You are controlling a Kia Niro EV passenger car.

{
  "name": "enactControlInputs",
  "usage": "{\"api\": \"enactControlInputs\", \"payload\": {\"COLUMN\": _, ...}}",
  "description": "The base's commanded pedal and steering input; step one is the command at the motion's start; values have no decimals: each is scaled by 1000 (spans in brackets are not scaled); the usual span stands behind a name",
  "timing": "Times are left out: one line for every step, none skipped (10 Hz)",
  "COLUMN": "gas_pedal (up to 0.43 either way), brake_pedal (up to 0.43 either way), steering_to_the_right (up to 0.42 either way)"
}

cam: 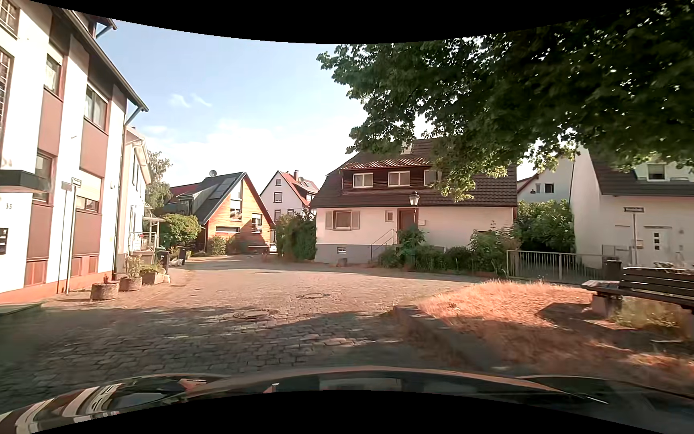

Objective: Follow the waypoints while adhering to traffic rules and regulations

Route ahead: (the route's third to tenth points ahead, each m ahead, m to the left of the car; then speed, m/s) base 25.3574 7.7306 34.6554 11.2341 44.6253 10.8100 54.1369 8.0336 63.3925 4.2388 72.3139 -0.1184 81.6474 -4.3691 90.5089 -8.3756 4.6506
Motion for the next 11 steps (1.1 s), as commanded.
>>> {"api": "enactControlInputs", "payload": {"gas_pedal": 28, "brake_pedal": 0, "steering_to_the_right": -115}}
{"api": "enactControlInputs", "payload": {"gas_pedal": 28, "brake_pedal": 0, "steering_to_the_right": -107}}
{"api": "enactControlInputs", "payload": {"gas_pedal": 28, "brake_pedal": 0, "steering_to_the_right": -96}}
{"api": "enactControlInputs", "payload": {"gas_pedal": 28, "brake_pedal": 0, "steering_to_the_right": -89}}
{"api": "enactControlInputs", "payload": {"gas_pedal": 28, "brake_pedal": 0, "steering_to_the_right": -83}}
{"api": "enactControlInputs", "payload": {"gas_pedal": 39, "brake_pedal": 0, "steering_to_the_right": -79}}
{"api": "enactControlInputs", "payload": {"gas_pedal": 39, "brake_pedal": 0, "steering_to_the_right": -72}}
{"api": "enactControlInputs", "payload": {"gas_pedal": 39, "brake_pedal": 0, "steering_to_the_right": -65}}
{"api": "enactControlInputs", "payload": {"gas_pedal": 47, "brake_pedal": 0, "steering_to_the_right": -62}}
{"api": "enactControlInputs", "payload": {"gas_pedal": 47, "brake_pedal": 0, "steering_to_the_right": -59}}
{"api": "enactControlInputs", "payload": {"gas_pedal": 59, "brake_pedal": 0, "steering_to_the_right": -56}}
